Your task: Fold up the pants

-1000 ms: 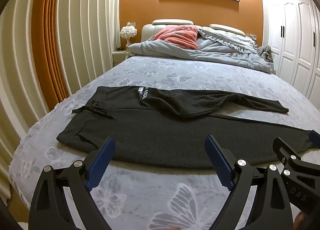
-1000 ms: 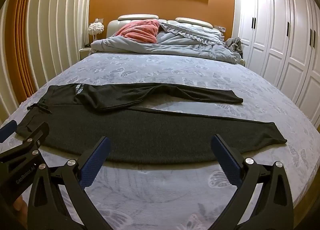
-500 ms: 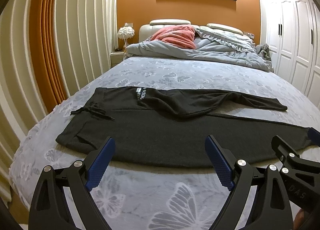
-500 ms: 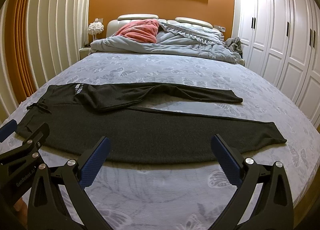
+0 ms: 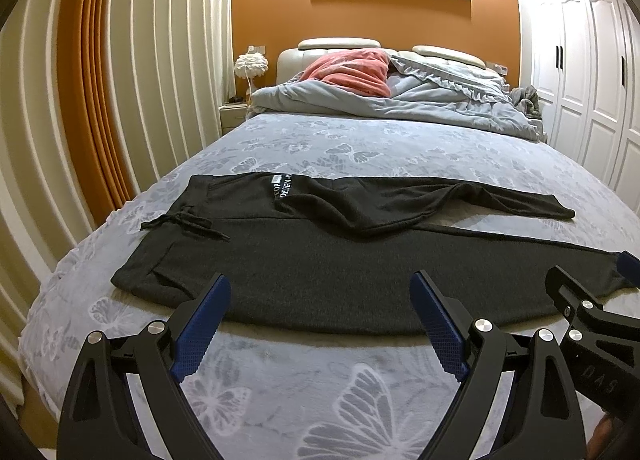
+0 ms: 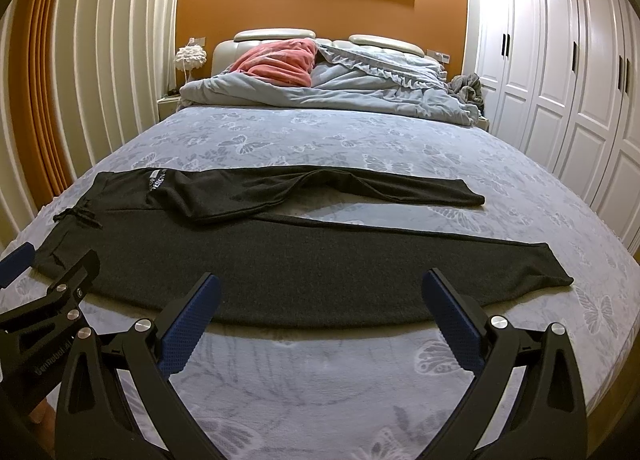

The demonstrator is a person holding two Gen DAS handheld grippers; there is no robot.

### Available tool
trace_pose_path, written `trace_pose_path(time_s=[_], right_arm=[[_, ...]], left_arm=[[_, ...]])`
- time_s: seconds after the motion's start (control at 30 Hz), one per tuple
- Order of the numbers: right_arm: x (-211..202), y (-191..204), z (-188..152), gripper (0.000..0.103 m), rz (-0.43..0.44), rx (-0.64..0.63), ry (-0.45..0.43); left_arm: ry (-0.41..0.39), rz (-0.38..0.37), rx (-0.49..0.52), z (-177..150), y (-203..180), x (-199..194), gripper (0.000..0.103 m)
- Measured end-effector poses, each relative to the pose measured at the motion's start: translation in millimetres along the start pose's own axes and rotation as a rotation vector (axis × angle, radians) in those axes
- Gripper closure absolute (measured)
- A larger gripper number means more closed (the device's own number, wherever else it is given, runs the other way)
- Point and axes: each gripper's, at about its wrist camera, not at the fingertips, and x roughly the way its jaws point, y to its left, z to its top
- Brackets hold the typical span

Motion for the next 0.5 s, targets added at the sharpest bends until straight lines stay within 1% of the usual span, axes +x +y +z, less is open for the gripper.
trace_pose_path(time_s=[0.5], right_arm=[[0.4, -0.4, -0.1, 0.005, 0.001, 0.0, 0.0]], left_arm=[[0.001, -0.002, 0.001, -0.2, -0.5, 0.1, 0.015]])
